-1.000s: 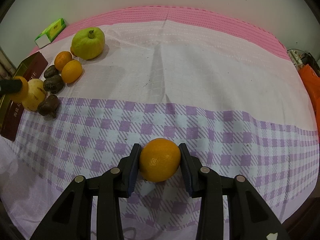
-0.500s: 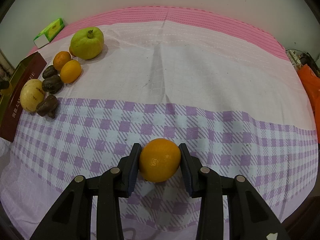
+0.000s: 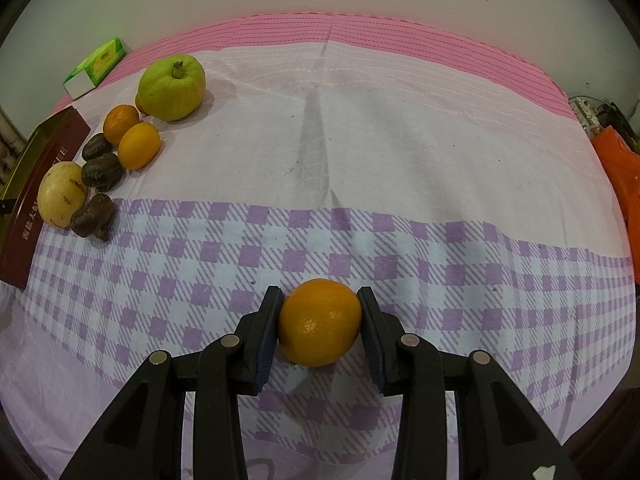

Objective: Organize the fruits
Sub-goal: 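Carry the orange in the left gripper over the gold tin and release, then lower the orange in the right gripper into the tin and open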

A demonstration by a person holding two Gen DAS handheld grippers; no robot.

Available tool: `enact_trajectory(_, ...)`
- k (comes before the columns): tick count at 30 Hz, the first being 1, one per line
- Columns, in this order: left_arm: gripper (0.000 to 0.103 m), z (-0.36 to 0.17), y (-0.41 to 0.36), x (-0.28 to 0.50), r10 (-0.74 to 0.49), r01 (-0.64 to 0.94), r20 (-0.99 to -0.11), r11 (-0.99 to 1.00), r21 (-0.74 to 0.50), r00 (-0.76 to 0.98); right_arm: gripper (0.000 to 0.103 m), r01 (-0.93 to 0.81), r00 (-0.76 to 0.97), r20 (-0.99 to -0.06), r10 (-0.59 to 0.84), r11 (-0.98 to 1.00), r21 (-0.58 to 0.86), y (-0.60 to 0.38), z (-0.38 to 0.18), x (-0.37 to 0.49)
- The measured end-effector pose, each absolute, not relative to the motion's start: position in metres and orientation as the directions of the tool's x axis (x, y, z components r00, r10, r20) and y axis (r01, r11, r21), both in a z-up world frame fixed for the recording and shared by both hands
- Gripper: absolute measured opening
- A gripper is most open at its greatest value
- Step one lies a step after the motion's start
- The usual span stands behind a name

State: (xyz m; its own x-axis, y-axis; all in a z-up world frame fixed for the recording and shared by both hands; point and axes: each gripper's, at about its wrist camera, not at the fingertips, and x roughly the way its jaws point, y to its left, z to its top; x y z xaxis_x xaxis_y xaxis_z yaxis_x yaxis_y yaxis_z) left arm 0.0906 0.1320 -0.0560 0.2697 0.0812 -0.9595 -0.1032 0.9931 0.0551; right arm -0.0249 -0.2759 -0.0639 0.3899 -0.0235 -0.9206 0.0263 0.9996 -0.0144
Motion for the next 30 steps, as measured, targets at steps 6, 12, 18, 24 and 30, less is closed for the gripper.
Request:
enact_trajectory(6,0.039,-0.055,0.132,0.09,0.074,-0.096,-0.956,0.994,0.048,0.285,0.035,0.035,0.387,-0.922,-0.036,0.999,-0.024,-0.273,-0.064,-0.024)
enact_trajectory(12,0.04,-0.06,0.135,0.09,0.061,-0.105,-0.959,0.994,0.033,0.278,0.035,0.035,0.38,-0.924,-0.043,0.999,-0.032,-0.271,-0.063,-0.023)
enact_trajectory(18,0.055,-0.055,0.14,0.086,0.048,-0.114,-0.954,0.993,0.014,0.298,0.035,0.015,0.398,-0.916,-0.051,0.999,-0.049,-0.26,-0.05,-0.019)
enact_trajectory(24,0.064,-0.035,0.142,0.076,0.025,-0.092,-0.934,0.996,-0.008,0.356,0.035,-0.06,0.442,-0.897,-0.012,0.997,-0.043,-0.234,-0.023,-0.004)
enact_trajectory(30,0.075,-0.005,0.157,0.056,0.072,-0.118,-0.893,0.993,0.021,0.445,0.035,-0.239,0.477,-0.87,0.126,0.971,0.01,-0.162,0.002,0.017)
